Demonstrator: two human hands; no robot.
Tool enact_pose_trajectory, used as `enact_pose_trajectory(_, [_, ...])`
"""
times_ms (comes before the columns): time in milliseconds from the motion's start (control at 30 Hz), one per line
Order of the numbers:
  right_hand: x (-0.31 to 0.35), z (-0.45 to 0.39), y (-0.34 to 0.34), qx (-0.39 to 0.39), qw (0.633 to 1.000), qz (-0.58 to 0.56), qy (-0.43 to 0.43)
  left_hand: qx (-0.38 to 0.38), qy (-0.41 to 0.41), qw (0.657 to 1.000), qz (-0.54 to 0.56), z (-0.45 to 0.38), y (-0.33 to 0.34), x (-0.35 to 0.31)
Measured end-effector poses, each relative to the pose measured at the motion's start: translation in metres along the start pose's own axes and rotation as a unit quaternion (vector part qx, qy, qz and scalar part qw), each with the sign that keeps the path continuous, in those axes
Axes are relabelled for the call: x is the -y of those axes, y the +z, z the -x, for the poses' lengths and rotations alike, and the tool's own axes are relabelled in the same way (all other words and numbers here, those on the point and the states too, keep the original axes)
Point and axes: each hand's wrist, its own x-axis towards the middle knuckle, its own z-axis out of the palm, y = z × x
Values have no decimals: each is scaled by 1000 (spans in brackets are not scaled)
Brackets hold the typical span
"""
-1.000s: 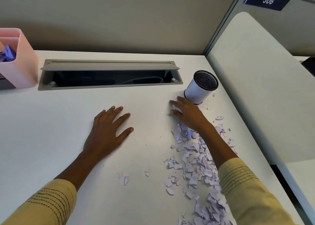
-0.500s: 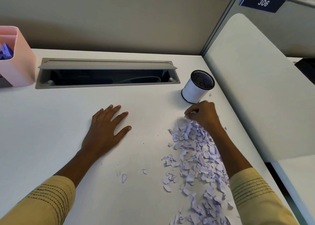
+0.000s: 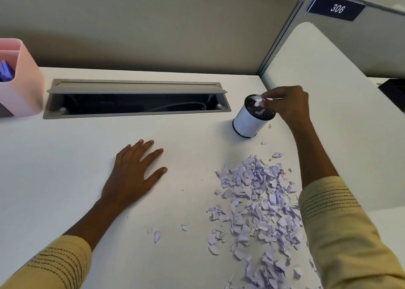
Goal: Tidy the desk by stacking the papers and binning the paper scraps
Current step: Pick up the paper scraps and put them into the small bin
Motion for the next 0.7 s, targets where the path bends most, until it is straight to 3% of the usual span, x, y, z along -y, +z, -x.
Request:
enact_pose_trajectory(100, [-19, -4, -1, -84, 995, 2, 51, 0, 1, 1000, -1, 0, 1, 1])
enact_pose_trajectory(167, [-38, -5, 7, -100, 991, 10, 84, 1, 0, 1000, -3, 0, 1, 1])
enact_pose_trajectory(300, [-80, 10, 31, 72, 986, 110, 100, -1, -2, 1000, -7, 0, 0, 0])
enact_pose_trajectory(400, [-94, 35, 43, 185, 965, 178, 58, -4, 0, 1000, -6, 0, 0, 0])
enact_pose_trajectory(700, [-54, 118, 37, 222, 958, 179, 29, 3, -4, 1000, -10, 0, 2, 1])
